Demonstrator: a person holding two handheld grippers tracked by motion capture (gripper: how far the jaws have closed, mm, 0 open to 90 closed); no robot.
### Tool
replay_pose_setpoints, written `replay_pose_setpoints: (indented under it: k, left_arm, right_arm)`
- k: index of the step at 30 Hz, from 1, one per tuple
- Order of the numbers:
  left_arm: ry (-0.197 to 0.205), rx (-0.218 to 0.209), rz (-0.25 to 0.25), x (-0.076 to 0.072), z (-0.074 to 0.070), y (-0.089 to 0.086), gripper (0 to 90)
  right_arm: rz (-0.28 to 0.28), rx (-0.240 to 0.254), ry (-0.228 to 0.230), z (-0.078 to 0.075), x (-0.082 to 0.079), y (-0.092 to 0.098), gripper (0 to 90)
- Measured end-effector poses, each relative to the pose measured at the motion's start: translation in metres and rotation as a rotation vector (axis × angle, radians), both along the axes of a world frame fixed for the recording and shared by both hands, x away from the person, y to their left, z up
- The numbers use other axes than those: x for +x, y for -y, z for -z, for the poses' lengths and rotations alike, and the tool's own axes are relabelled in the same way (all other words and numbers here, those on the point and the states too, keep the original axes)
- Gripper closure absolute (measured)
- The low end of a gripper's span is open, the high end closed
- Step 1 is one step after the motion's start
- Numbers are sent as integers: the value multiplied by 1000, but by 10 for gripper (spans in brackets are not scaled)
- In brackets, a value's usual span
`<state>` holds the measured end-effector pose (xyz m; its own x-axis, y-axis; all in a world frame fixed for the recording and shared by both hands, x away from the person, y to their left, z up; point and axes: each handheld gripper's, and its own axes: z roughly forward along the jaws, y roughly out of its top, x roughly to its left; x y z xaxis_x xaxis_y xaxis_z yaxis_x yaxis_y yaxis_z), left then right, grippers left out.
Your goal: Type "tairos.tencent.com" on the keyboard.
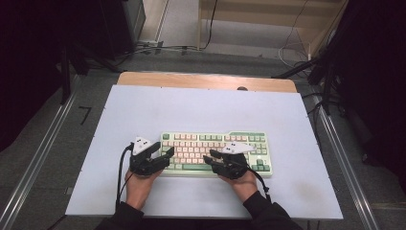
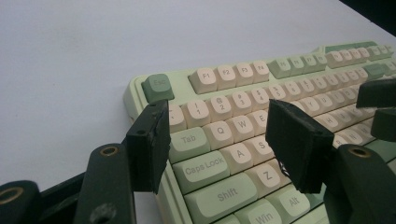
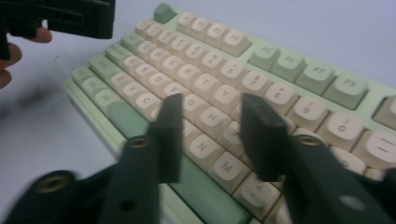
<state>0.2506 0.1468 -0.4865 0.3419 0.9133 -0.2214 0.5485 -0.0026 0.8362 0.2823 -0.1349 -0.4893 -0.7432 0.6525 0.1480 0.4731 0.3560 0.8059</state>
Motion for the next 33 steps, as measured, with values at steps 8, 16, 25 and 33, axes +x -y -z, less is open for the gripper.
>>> replay_pose_setpoints:
  k: [8,16,25,33]
  left_arm:
    - [1,-1,35,5,-1,7,504]
    - [-11,-2,127,14,-2,24,803]
    - [-19,32,190,28,-1,46,900]
    - [-36,41,237,38,1,63,900]
  right_arm:
    - [65,12,-2,-1,3,12,292]
    - [114,3,-3,-1,-1,27,287]
    - [182,-2,-5,-1,-7,47,288]
    - [223,-4,-6,0,-12,60,289]
